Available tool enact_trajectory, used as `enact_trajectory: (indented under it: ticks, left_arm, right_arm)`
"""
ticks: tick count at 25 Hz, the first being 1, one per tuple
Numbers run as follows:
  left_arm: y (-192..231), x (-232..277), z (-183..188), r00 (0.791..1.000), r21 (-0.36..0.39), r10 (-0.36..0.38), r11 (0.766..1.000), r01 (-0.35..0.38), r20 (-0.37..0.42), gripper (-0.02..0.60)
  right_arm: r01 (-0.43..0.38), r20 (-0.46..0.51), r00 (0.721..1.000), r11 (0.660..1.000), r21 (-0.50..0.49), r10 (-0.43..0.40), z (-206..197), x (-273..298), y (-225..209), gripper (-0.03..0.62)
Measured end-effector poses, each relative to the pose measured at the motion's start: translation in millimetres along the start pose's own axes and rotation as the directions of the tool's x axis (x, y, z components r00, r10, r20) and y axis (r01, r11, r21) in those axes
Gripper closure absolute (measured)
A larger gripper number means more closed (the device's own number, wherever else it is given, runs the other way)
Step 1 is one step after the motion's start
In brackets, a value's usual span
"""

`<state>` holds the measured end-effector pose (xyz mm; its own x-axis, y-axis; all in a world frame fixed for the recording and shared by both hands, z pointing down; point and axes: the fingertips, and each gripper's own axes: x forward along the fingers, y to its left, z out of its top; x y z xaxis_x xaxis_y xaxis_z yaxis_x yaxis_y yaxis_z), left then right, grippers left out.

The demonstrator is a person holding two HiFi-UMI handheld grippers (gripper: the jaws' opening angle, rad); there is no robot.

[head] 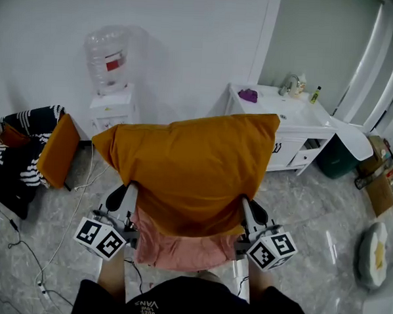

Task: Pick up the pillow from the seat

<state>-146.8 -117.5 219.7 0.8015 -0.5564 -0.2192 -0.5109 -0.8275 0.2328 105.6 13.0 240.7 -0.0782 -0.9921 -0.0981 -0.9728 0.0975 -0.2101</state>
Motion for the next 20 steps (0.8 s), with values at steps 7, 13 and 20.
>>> enact_trajectory:
  ticks: [7, 13, 20]
  left_arm:
    - [-6, 9, 14, 1.000, 0.026, -0.015, 1.000, 0.014, 0.027, 0.558]
    - [-5, 16, 11, 1.000, 0.021, -0.010, 1.000, 0.010, 0.020, 0.558]
    - [-2, 22, 8, 1.000, 0.016, -0.008, 1.000, 0.008, 0.017, 0.558]
  right_arm:
    - [-0.008, 0.040, 0.999, 1.000, -0.010, 0.009, 17, 3, -3, 0.583]
    - [0.001, 0.034, 0.999, 1.000, -0.022, 0.000, 17, 4, -8, 0.583]
    - [0.006, 0.026, 1.000, 1.000, -0.030, -0.006, 16, 8, -12, 0.583]
